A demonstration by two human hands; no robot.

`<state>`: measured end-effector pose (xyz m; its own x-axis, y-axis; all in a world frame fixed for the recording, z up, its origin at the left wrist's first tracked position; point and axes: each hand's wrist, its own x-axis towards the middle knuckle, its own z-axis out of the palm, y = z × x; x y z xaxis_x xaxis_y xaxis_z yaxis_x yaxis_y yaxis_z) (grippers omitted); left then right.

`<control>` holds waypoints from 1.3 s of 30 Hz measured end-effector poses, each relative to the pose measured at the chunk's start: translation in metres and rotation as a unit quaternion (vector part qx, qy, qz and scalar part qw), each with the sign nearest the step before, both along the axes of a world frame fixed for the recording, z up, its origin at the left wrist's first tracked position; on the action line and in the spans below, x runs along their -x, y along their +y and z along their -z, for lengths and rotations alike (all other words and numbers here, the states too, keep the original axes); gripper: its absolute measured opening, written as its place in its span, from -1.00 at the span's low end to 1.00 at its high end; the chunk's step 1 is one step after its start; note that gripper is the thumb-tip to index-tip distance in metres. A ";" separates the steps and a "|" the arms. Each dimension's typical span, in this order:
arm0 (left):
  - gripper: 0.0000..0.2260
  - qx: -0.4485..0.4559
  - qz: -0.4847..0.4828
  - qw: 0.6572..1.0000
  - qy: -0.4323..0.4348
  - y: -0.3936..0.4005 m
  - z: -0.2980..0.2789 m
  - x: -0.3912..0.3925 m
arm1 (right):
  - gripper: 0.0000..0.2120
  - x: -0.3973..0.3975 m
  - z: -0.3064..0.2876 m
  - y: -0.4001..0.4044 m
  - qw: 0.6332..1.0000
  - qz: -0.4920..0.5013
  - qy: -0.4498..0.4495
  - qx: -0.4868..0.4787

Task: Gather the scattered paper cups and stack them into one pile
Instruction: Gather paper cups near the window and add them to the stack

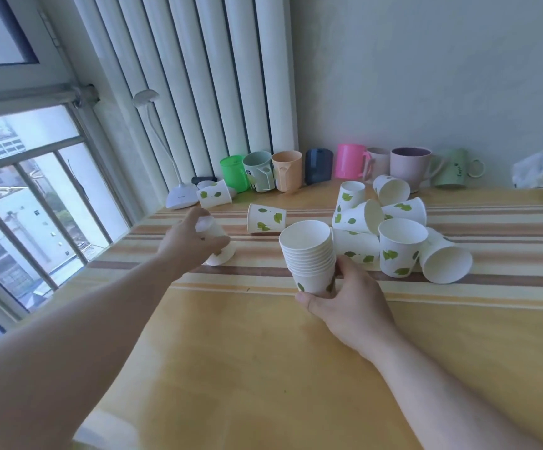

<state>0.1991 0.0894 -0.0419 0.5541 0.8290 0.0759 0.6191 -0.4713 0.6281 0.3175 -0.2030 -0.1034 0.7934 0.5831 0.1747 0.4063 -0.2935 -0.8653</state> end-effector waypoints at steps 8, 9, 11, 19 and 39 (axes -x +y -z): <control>-0.39 0.385 0.094 0.857 -0.329 -0.076 -0.018 -0.014 | -0.59 0.001 -0.002 -0.003 1.000 -0.005 0.001 0.000; -0.37 0.419 0.131 0.828 -0.350 -0.085 -0.024 -0.013 | -0.58 0.001 -0.002 -0.003 1.000 -0.006 -0.001 0.000; -0.45 0.438 0.208 0.803 -0.347 -0.105 -0.039 -0.013 | -0.58 0.001 -0.002 -0.004 1.000 -0.005 -0.003 -0.001; -0.52 0.287 0.297 0.875 -0.253 -0.143 -0.063 -0.027 | -0.59 0.001 -0.003 -0.004 1.000 -0.005 -0.006 0.009; -0.83 -0.014 0.026 0.994 -0.101 0.014 -0.016 -0.070 | -0.69 -0.007 0.003 -0.004 0.999 0.021 0.027 -0.011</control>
<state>0.2688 0.1033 -0.0256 0.5662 0.7961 0.2136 0.4558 -0.5184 0.7236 0.3244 -0.2065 -0.1061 0.8257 0.5454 0.1440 0.3473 -0.2904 -0.8917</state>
